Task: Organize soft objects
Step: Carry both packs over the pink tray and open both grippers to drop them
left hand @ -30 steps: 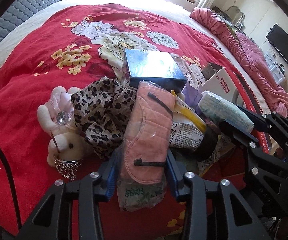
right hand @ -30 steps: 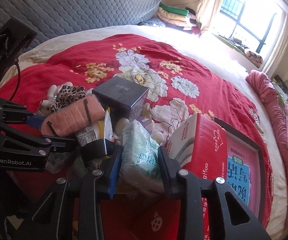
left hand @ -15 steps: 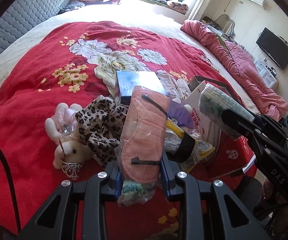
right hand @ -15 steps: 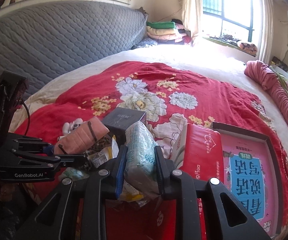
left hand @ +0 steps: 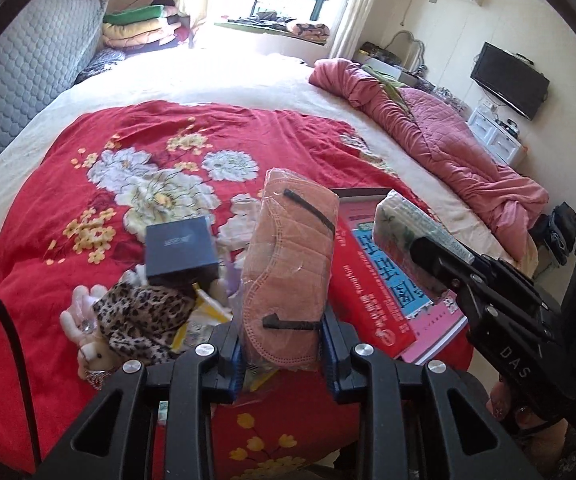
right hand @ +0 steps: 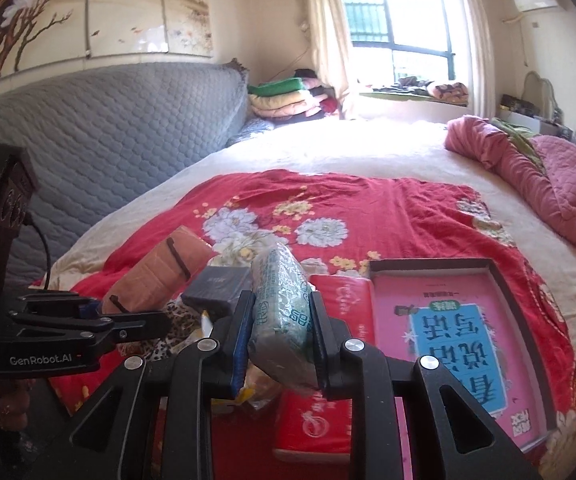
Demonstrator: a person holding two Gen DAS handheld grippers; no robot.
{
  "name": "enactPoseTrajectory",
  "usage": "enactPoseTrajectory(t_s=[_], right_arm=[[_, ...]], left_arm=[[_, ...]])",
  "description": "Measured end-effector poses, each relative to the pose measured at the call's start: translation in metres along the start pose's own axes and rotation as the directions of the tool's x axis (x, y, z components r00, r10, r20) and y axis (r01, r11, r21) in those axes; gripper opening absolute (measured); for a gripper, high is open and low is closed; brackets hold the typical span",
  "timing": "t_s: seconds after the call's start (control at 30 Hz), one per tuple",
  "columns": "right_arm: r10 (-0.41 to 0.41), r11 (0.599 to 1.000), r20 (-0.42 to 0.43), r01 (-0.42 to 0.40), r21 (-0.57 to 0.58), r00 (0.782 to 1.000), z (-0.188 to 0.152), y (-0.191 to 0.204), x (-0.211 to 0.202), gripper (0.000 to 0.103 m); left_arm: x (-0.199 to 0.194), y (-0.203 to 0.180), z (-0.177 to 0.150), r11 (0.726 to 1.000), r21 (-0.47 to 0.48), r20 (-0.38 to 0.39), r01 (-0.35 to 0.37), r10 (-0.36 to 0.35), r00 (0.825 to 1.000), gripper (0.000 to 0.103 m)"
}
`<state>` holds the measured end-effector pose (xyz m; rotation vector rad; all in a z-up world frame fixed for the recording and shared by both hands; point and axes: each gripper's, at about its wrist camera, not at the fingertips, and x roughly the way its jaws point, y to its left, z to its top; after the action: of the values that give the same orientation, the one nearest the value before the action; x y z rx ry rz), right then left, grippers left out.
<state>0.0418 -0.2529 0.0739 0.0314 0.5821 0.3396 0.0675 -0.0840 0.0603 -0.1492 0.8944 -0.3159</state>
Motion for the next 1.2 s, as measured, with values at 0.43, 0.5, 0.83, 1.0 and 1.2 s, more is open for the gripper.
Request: enactPoseTrajectory(t_s=[0.43,0.5,0.83,1.0,1.2], right_arm=[[-0.359,0.893,-0.033,0.353,0.278,0.933,-0.015,-0.135,-0.046,0.027],[-0.381,0.880,-0.053,0.380,0.286,0.923,-0.021,-0.144,-0.044,0.027],[-0.422,0.856,-0.165,0.452,0.250,0.891,-0.045,-0.169,-0.016,0.027],[-0.425,0.851,-0.219,0.470,0.235,0.878,-0.057,-0.180,-0.003,0.027],[-0.417,0.858,-0.262,0.472,0.203,0.871,-0.066,-0.186,0.007,0.027]], left_arm=[[0.076,-0.129,0.010,0.975,0.202,-0.193,0.096,-0.056,0.980,0.031],[0.090,-0.137,0.008,0.974,0.204,-0.236,0.096,-0.046,0.971,0.031],[0.144,-0.168,-0.001,0.952,0.299,-0.341,0.059,0.049,0.939,0.031],[0.165,-0.182,-0.011,0.932,0.356,-0.391,0.070,0.080,0.917,0.031],[0.179,-0.188,-0.024,0.917,0.397,-0.411,0.047,0.132,0.902,0.031]])
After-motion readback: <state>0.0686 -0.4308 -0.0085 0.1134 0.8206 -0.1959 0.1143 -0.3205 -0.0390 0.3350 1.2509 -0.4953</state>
